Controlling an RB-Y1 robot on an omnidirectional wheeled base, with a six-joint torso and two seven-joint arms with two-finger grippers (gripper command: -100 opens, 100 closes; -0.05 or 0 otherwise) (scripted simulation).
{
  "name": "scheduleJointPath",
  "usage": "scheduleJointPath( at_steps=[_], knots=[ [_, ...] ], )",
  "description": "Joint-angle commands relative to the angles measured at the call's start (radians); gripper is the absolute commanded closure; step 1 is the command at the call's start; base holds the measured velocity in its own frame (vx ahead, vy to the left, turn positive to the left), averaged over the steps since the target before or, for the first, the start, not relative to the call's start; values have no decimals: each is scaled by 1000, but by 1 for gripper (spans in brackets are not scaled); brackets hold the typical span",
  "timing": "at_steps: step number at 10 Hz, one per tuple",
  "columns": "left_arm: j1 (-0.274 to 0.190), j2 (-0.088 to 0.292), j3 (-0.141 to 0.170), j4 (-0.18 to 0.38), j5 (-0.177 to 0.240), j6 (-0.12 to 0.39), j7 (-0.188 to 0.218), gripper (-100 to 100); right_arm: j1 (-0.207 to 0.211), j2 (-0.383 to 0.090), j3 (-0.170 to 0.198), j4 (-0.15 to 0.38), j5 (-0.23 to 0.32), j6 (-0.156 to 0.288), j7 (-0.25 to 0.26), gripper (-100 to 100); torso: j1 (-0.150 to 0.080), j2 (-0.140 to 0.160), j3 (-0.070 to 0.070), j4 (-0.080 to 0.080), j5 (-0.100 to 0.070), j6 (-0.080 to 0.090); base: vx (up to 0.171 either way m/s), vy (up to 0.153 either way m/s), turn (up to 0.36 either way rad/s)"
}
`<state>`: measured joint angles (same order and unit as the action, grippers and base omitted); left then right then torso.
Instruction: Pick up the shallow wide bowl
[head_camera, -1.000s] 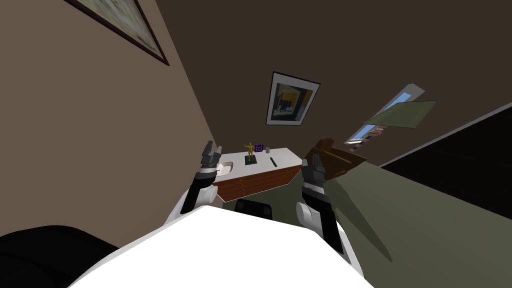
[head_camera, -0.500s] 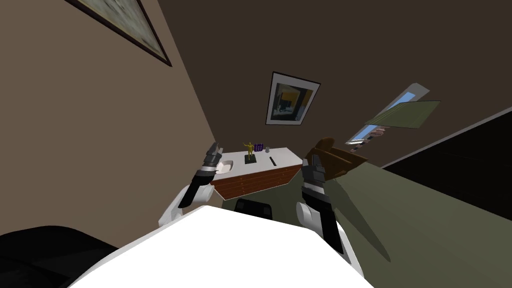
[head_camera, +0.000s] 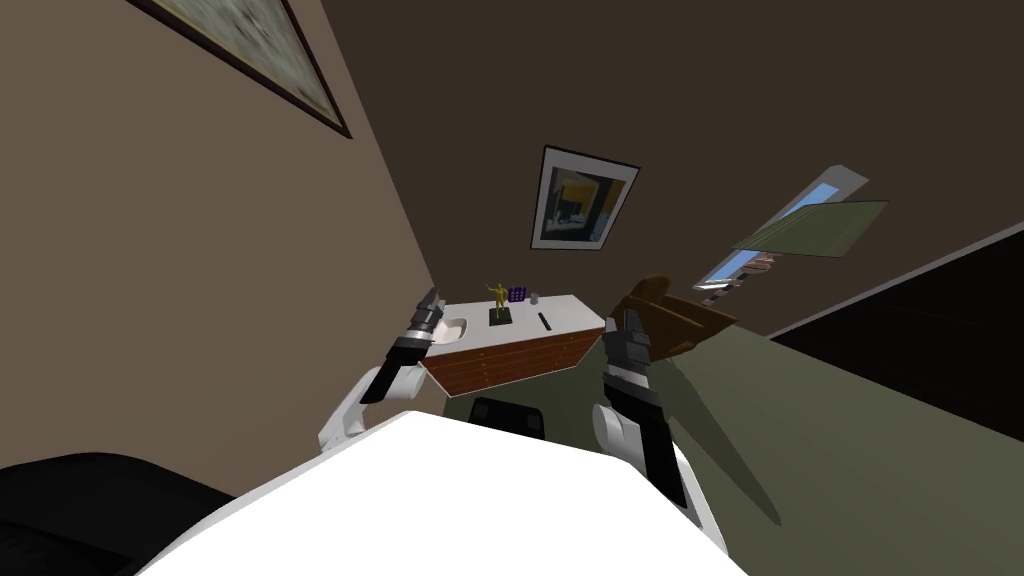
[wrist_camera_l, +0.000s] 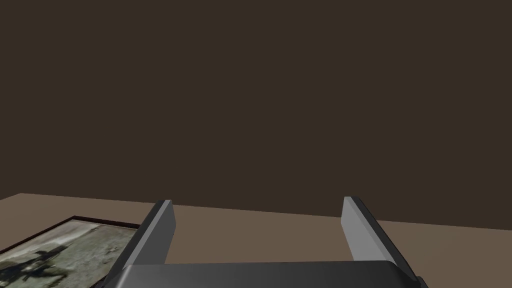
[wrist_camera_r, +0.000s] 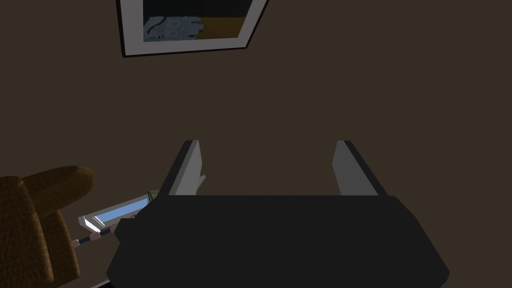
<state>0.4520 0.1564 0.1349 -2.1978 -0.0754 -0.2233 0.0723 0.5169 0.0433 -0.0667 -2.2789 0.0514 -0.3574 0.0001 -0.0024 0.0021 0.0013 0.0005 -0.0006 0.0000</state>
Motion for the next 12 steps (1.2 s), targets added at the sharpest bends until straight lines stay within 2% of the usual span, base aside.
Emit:
scheduleJointPath(
  at_steps=[1,2,6,7,9,10,12],
  knots=[
    [-15,3,11,21,-1,50,4,-100,0,0,0,0,0,0,0,0,0,0,0,0,0,0,-28,-28,22],
    [-15,3,11,21,-1,53,4,-100,0,0,0,0,0,0,0,0,1,0,0,0,0,0,-21,-22,10],
    [-49,9,51,83,3,192,19,-100,0,0,0,0,0,0,0,0,0,0,0,0,0,0,-34,-35,34],
    [-49,9,51,83,3,205,19,-100,0,0,0,0,0,0,0,0,0,0,0,0,0,0,-27,-31,11],
    [-63,6,68,112,8,268,24,-100,0,0,0,0,0,0,0,0,1,-1,0,0,0,0,-27,-19,26],
    [-63,6,68,112,8,273,24,-100,0,0,0,0,0,0,0,0,1,0,0,0,0,0,-24,-18,13],
    [-74,0,81,139,15,334,28,-100,0,0,0,0,0,0,0,0,1,-1,-1,0,0,0,-22,-19,25]
  ],
)
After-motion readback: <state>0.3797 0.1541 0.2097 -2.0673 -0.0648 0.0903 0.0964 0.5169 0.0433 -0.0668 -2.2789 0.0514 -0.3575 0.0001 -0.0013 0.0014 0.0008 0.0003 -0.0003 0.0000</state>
